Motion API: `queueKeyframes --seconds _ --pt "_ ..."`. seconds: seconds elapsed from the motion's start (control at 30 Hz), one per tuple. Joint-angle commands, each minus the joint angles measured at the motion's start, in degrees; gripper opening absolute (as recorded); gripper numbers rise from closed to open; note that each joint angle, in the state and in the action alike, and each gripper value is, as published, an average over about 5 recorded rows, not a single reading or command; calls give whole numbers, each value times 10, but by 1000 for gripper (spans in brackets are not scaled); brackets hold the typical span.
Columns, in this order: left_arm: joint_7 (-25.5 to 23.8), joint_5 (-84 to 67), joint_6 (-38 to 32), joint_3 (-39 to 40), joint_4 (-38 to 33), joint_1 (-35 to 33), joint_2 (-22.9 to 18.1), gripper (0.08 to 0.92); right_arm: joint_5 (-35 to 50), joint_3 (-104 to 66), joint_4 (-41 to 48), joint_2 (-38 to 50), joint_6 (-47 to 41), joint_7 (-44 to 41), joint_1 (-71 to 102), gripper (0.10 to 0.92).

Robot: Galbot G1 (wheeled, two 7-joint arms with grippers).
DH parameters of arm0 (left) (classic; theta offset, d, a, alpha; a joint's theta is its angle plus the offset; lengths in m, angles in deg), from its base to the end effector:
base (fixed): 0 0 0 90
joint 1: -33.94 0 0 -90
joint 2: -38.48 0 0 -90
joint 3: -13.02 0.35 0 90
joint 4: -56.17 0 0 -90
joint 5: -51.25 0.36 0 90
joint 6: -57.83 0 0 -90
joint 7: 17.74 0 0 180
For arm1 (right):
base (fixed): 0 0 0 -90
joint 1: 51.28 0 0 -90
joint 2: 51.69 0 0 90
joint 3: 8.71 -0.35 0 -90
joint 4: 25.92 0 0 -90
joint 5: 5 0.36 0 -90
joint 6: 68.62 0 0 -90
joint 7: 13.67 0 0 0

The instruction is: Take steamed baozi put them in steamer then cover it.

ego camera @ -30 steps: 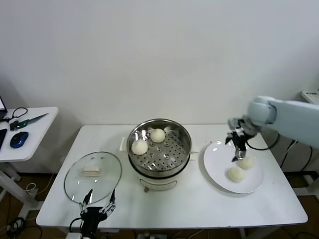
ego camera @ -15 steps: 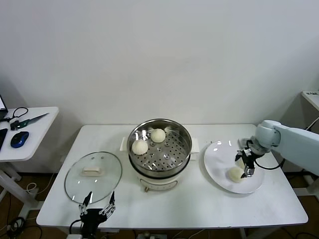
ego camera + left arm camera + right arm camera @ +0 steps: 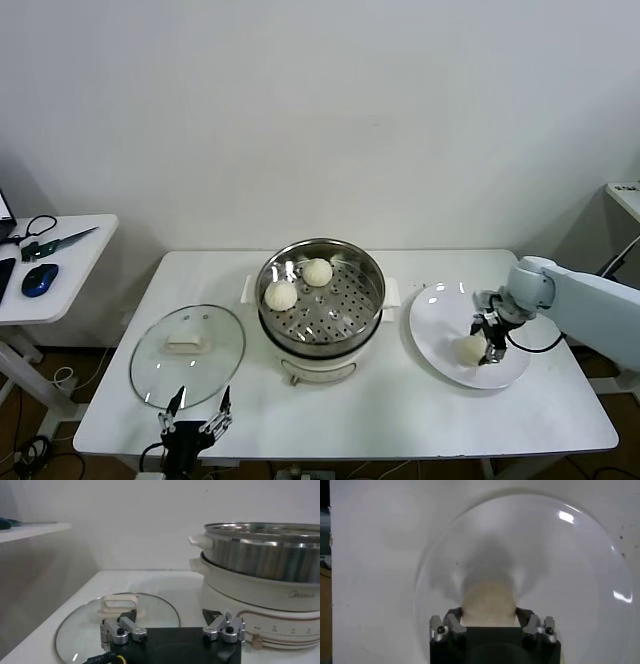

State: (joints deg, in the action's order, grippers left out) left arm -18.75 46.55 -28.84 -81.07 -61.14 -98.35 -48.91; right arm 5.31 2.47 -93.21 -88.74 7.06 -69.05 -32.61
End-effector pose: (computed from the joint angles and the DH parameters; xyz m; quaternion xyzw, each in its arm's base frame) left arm 0.1125 0.0312 -0.3505 0.0128 -0.9874 0.0036 0.1574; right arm 0.5048 -0.1940 -0.2385 0.4807 -0.5398 0.4984 0.4787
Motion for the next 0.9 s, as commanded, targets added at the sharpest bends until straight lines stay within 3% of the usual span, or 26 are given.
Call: queueKeyframes --seconds 0.03,0.2,0.47,0.63,0.9 --pt "0 1 0 1 -2 -1 0 823 -8 -5 -4 5 1 -1 -4 692" --pt "0 4 -1 3 -5 -3 -1 823 -2 53 -25 6 38 -20 -104 679" --pt "0 12 -2 6 -9 -6 -1 823 79 215 -33 -89 252 -81 -420 687" --pt "0 15 -3 7 -9 -9 1 823 112 228 -102 -167 358 -101 -527 687" --pt "0 13 -4 4 -14 -9 2 823 23 195 -224 -246 395 -59 -482 685"
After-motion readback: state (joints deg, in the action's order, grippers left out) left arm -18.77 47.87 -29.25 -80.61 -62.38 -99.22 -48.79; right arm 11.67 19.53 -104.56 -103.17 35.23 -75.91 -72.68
